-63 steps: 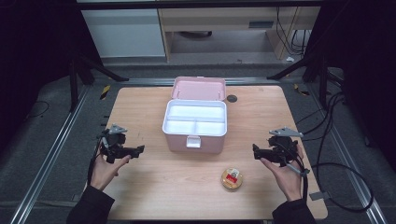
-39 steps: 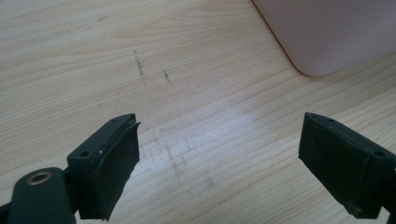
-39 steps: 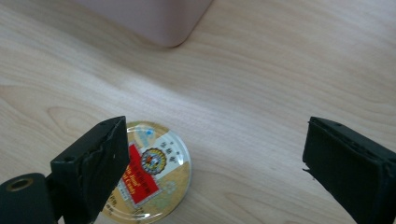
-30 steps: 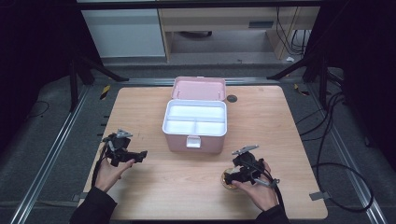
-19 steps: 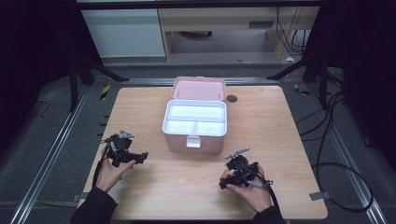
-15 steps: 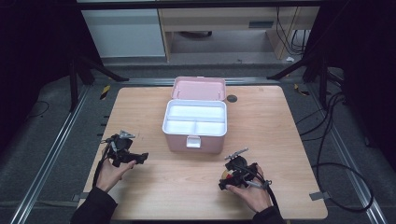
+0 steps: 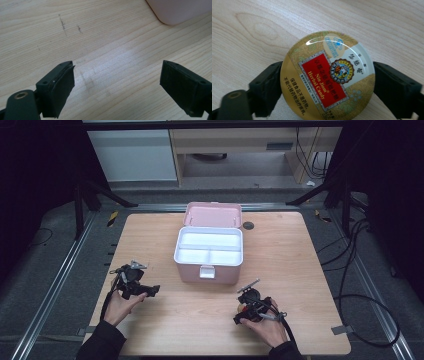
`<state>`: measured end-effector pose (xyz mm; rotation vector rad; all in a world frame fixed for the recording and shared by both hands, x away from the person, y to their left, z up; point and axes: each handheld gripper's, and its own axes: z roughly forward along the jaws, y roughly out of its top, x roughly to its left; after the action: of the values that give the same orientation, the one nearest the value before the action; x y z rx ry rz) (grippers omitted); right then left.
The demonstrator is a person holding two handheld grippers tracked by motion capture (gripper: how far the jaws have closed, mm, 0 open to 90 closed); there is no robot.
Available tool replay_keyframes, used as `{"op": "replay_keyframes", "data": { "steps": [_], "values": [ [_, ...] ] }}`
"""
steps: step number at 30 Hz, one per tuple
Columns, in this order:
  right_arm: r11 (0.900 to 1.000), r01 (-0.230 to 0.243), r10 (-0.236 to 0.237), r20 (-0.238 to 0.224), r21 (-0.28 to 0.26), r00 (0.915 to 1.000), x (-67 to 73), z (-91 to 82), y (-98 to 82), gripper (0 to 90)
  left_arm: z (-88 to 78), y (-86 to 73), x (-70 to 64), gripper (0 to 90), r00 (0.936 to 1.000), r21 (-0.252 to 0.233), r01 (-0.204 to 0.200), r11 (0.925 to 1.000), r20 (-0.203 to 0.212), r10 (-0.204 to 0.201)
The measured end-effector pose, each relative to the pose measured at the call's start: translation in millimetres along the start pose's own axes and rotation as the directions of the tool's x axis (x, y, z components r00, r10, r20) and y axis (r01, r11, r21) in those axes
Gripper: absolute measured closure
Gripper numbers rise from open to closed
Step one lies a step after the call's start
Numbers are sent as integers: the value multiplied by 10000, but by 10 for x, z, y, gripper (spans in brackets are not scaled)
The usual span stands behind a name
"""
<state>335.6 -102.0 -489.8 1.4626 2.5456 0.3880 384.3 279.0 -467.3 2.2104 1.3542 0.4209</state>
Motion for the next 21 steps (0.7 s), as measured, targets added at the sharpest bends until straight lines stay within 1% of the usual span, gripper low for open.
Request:
{"op": "replay_keyframes", "data": {
  "steps": [1,2,5,8,11,14,16,17,20,21],
  "values": [
    [10000,23,-24,-157,-48,9999,3,-7,1,201,0,0,0,120,10000,3,-3,10000,1,3],
    [10000,41,-42,-139,-84,9999,5,-15,1,201,0,0,0,120,10000,2,-4,10000,4,4],
    [10000,26,-27,-274,-22,9996,-4,-34,3,203,0,0,2,121,10000,8,-1,10000,-2,1],
    [9998,-175,170,-322,-137,9993,-99,-109,-8,204,-4,-1,8,121,10000,8,17,10000,1,-17],
    [9976,-597,588,-256,-357,9979,-254,-195,-32,204,-4,-1,9,122,10000,-16,52,10000,8,-52],
    [9933,-1042,1050,132,-508,9944,-477,-256,-86,204,-1,-2,9,122,10000,20,19,10000,11,-20],
    [9902,-1295,1313,325,-531,9908,-621,-269,-129,204,5,-2,6,122,10000,14,39,10000,22,-39],
    [9864,-1557,1579,391,-529,9867,-685,-271,-151,204,6,-2,6,122,10000,16,40,10000,6,-40],
    [9812,-1830,1876,799,-608,9790,-895,-256,-227,204,8,-3,6,123,10000,21,42,10000,10,-42],
    [9792,-1935,1984,874,-612,9762,-942,-251,-246,204,8,-3,7,124,10000,22,43,10000,4,-43]
  ]
}}
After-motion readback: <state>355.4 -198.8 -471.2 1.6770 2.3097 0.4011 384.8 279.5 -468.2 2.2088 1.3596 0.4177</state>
